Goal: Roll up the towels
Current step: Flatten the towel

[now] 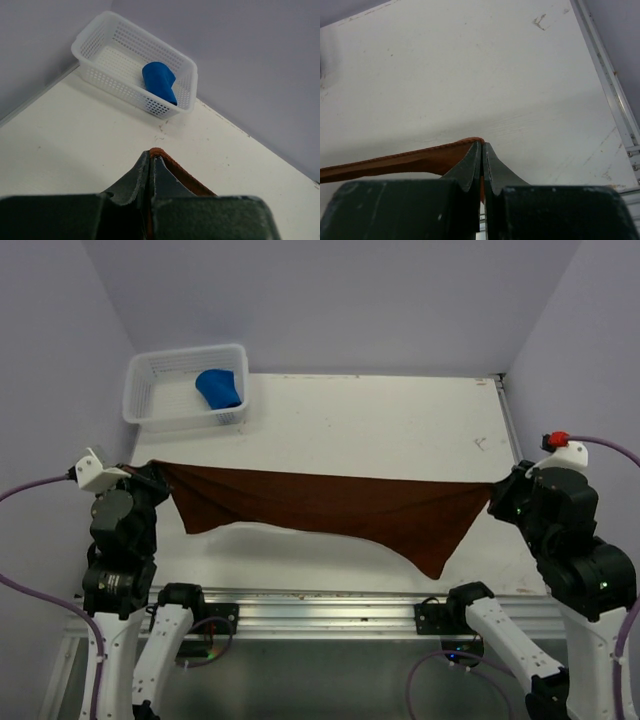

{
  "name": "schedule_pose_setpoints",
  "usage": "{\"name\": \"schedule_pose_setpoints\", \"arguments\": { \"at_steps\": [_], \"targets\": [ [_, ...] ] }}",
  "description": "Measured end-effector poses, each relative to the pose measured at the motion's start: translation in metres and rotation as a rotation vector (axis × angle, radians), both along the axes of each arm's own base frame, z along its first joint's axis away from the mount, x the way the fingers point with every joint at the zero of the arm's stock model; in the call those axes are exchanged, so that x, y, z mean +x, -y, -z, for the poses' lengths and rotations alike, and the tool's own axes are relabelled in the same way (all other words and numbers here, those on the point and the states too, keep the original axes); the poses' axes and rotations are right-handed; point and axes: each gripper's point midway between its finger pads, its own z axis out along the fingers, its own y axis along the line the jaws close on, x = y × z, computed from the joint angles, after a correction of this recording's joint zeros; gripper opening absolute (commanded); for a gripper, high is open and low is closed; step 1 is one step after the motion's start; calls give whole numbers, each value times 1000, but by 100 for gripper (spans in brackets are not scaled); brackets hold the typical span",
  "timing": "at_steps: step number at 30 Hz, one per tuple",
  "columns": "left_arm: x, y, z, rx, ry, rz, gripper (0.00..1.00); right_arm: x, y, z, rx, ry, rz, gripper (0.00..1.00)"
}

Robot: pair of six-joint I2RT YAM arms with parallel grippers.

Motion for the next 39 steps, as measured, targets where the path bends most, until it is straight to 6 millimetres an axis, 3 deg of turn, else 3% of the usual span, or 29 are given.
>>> {"name": "schedule_pose_setpoints", "arguments": {
  "at_steps": [6,11,16,23,30,35,39],
  "targets": [
    [-5,0,6,-59,-9,-19,0,-3,12,7,-20,-18,68,0],
    [12,5,29,-57,-82,1,0,13,11,33,-44,-85,92,0],
    [49,10,69,-36,-232,19,0,54,6,69,-97,-187,120,0],
    [104,14,116,-20,-364,26,0,120,-1,99,-142,-237,150,0],
    [155,16,162,-25,-449,41,0,176,17,132,-111,-282,212,0],
    [198,21,174,-48,-426,86,0,214,26,158,-64,-314,203,0],
    [222,23,174,-46,-393,118,0,240,20,165,-49,-311,163,0]
  ]
}}
